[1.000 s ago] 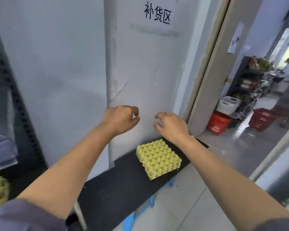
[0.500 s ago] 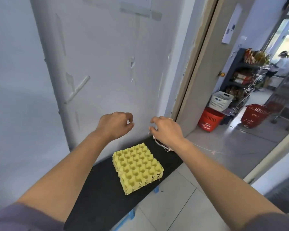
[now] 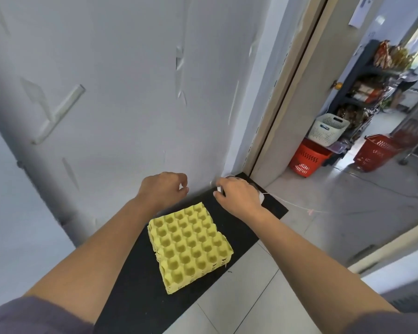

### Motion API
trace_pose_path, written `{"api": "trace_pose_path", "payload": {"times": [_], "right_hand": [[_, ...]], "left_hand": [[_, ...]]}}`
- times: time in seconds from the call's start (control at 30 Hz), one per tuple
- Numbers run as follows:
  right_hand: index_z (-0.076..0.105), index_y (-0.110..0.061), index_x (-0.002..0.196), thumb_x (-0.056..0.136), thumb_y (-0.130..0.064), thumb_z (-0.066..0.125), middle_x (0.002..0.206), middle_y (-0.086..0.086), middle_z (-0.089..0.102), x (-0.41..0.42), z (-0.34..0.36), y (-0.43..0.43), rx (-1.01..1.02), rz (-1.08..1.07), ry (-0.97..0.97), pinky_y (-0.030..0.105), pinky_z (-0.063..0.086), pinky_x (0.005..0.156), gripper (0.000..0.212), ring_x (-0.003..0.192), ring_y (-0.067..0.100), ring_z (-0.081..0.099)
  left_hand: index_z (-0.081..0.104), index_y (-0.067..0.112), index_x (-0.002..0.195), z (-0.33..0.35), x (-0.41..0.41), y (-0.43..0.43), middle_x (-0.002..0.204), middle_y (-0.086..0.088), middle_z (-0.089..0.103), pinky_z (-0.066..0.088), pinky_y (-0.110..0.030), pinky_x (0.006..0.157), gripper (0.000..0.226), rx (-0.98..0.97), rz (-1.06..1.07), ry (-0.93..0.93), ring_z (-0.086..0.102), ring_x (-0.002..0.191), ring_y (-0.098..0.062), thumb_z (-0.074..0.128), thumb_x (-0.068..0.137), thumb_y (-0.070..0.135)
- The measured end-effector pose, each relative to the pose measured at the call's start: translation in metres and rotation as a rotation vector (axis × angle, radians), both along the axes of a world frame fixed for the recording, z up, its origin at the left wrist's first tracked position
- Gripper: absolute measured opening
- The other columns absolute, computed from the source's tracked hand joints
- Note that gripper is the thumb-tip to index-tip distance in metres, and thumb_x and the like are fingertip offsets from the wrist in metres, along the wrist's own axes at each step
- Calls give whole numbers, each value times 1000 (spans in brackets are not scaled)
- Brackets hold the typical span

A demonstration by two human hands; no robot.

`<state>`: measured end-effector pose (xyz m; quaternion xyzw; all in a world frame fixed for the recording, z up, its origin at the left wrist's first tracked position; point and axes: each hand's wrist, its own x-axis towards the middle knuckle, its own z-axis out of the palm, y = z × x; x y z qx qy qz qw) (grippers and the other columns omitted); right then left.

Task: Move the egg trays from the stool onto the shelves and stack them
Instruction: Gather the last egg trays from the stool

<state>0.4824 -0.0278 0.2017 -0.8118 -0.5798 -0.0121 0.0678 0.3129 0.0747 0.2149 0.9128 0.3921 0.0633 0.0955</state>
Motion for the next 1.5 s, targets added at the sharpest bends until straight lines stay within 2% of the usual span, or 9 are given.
{"api": "trace_pose_path", "payload": {"times": [0.3,0.5,0.77,0.9,1.03,1.1,1.23,1.37,1.5], "right_hand": [[54,-17,126,96,-36,45,117,7,59,35,-68,29,-162,-51,95,42,49,81,37,108,31,56],[52,-16,123,96,-34,45,117,7,58,58,-140,35,-237,-89,181,43,50,82,33,106,29,56],[48,-15,132,97,-34,45,123,10,52,89,-249,45,-300,-114,229,43,46,86,40,114,31,49],[40,-13,140,98,-34,44,138,11,40,103,-305,49,-336,-140,262,43,42,94,47,124,32,40],[20,-10,149,99,-39,43,152,13,24,103,-354,50,-397,-277,411,46,36,104,63,135,35,31],[14,-8,150,98,-41,43,152,13,24,100,-370,50,-418,-354,484,47,35,104,68,135,36,31],[16,-11,150,95,-46,48,149,12,29,101,-382,53,-422,-423,412,49,34,104,73,134,35,32],[33,-7,139,92,-40,53,137,14,42,108,-385,57,-450,-548,554,49,41,100,61,123,36,45],[46,-5,122,90,-20,55,120,14,52,113,-387,55,-340,-576,556,44,49,88,36,108,34,54]], "left_hand": [[57,27,106,-79,33,26,95,9,59,37,-27,69,23,-166,44,26,52,83,-16,39,94,34],[49,29,124,-154,45,25,112,8,61,48,-33,82,31,-277,41,86,58,105,-17,41,95,37],[44,28,133,-265,73,22,130,2,52,46,-37,87,39,-292,69,133,48,119,-21,44,95,36],[40,29,137,-330,71,22,142,1,40,37,-39,99,46,-341,178,146,39,129,-24,48,92,38],[26,28,145,-382,56,17,154,-5,14,25,-46,109,62,-395,427,166,17,141,-28,51,90,42],[22,26,146,-400,50,16,155,-6,7,25,-48,110,66,-479,505,152,10,142,-29,53,90,42],[19,21,147,-414,45,11,154,-9,0,29,-51,110,72,-570,541,-23,9,141,-34,59,89,35],[4,15,150,-414,46,14,151,-13,10,39,-49,101,100,-740,792,-215,28,134,-36,74,79,31],[23,6,143,-417,46,19,141,-16,32,46,-48,89,92,-845,905,-277,47,119,-36,78,74,29]]}}
